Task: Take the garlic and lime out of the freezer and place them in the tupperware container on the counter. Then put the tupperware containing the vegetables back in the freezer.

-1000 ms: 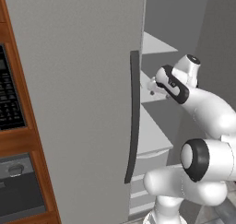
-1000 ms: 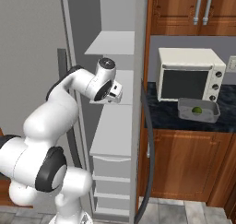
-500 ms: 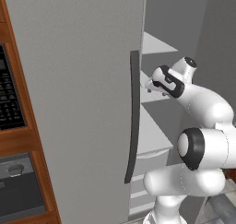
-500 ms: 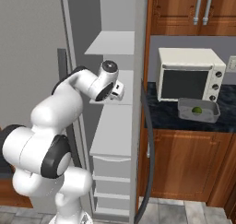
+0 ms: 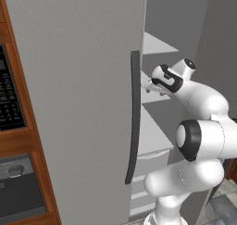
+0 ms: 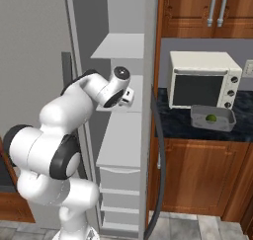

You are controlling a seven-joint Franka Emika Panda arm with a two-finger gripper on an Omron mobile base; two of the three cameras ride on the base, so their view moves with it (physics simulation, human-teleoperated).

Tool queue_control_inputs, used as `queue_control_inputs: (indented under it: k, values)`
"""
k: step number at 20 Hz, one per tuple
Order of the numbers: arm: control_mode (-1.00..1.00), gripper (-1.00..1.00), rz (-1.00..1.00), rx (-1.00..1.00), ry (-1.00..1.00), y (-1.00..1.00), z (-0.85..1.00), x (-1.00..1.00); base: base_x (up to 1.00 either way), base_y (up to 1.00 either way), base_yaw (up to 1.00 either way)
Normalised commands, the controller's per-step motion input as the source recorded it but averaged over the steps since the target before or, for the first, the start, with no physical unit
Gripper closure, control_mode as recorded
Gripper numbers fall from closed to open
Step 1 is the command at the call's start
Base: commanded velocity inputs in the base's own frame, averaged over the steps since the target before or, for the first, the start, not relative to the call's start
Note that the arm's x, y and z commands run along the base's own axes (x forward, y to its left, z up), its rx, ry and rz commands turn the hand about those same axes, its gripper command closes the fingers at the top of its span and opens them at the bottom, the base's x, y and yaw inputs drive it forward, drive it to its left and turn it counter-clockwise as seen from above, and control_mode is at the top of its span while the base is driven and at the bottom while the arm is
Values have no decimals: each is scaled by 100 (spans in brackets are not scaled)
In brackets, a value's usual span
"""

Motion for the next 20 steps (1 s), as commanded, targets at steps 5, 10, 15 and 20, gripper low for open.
queue_control_inputs:
  k: [5,10,15,20]
  values:
    - [-100,-100,4,0,0,0,0,20,0,0,0]
    - [-100,-100,3,0,0,0,0,24,0,0,0]
    - [-100,-100,3,0,0,0,-10,25,0,0,0]
    - [-100,-100,4,0,0,8,-33,15,0,0,0]
